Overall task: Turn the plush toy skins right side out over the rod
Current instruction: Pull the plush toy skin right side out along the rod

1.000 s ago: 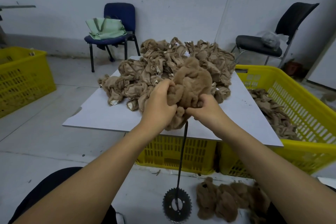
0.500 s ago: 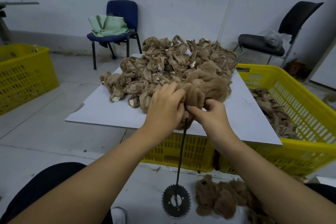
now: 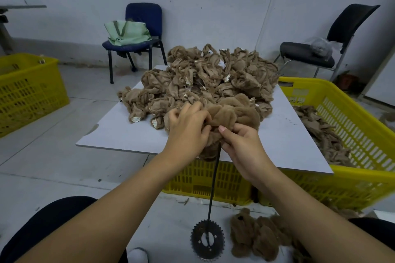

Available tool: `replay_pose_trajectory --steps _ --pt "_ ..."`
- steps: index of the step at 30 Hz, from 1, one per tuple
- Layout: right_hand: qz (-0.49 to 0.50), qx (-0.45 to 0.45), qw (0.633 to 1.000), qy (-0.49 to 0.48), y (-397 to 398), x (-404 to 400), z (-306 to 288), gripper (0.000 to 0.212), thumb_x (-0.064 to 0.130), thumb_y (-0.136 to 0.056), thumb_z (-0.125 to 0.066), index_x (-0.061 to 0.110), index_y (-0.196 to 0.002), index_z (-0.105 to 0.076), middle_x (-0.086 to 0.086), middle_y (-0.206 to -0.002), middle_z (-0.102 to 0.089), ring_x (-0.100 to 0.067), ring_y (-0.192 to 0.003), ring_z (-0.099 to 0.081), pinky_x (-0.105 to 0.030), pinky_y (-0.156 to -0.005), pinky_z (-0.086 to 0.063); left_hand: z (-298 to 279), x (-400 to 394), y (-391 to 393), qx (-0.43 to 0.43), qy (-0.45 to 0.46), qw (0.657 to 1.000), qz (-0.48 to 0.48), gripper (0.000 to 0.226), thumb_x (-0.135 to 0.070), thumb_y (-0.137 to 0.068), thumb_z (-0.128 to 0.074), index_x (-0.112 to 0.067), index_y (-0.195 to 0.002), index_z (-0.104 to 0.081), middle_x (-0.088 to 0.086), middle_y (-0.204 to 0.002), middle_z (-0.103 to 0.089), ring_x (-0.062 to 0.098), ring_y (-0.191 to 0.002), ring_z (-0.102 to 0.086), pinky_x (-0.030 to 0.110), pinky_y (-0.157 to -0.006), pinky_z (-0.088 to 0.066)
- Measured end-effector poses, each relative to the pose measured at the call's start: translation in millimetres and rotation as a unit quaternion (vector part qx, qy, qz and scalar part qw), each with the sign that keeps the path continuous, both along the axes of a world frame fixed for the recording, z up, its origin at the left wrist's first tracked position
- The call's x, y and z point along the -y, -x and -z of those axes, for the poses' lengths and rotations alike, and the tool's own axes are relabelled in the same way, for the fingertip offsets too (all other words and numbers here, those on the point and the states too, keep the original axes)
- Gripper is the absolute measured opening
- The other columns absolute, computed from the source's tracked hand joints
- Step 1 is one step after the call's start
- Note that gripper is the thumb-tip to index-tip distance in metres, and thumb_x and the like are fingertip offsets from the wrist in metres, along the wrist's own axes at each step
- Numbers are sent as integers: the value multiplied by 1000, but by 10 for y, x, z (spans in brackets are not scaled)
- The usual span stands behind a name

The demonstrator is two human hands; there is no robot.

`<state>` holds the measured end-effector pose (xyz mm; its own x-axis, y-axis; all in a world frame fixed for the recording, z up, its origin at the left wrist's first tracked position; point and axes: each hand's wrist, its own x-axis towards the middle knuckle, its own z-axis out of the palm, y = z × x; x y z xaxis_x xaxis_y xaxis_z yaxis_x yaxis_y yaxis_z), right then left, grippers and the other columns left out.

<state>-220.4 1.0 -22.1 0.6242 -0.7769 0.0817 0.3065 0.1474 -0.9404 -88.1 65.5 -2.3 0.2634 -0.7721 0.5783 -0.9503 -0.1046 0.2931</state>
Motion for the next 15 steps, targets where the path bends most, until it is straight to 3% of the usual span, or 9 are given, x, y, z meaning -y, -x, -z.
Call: replay_pose_trajectory --steps 2,5,10,12,15 --pt "10 -16 1000 23 14 -31 6 23 12 -101 -55 2 -118 -67 -12 -110 -74 -20 -103 -72 -30 -86 -57 -2 -43 0 -1 25 1000 8 6 -11 -87 -68 -16 -89 -66 -12 -93 -43 18 -103 -48 29 -84 -13" --pt "44 -39 996 63 33 -88 35 19 10 -99 -58 7 -115 -67 -6 -97 -76 -11 -87 -73 -21 -74 -55 -19 -136 38 0 79 996 31 10 -7 -84 -70 -15 -84 -65 -6 -92 -54 20 -97 -52 29 -84 -17" --pt "84 -78 985 128 76 -143 74 16 6 -94 -64 17 -104 -68 5 -87 -75 -8 -83 -71 -18 -70 -55 55 -273 81 125 151 977 87 6 -6 -88 -64 -10 -87 -67 3 -93 -61 23 -93 -54 34 -89 -24" --pt "115 -94 979 142 84 -159 90 14 5 -92 -66 19 -97 -67 -1 -88 -73 -14 -83 -70 -20 -69 -57 101 -307 71 155 168 968 101 6 -5 -90 -64 -9 -89 -69 4 -95 -64 24 -94 -57 38 -91 -27" --pt "156 -116 967 163 101 -186 130 7 5 -90 -68 9 -94 -63 -16 -90 -68 -24 -82 -66 -25 -65 -56 144 -342 41 187 206 955 107 7 -5 -93 -66 -7 -89 -72 5 -96 -68 22 -95 -58 41 -89 -28"
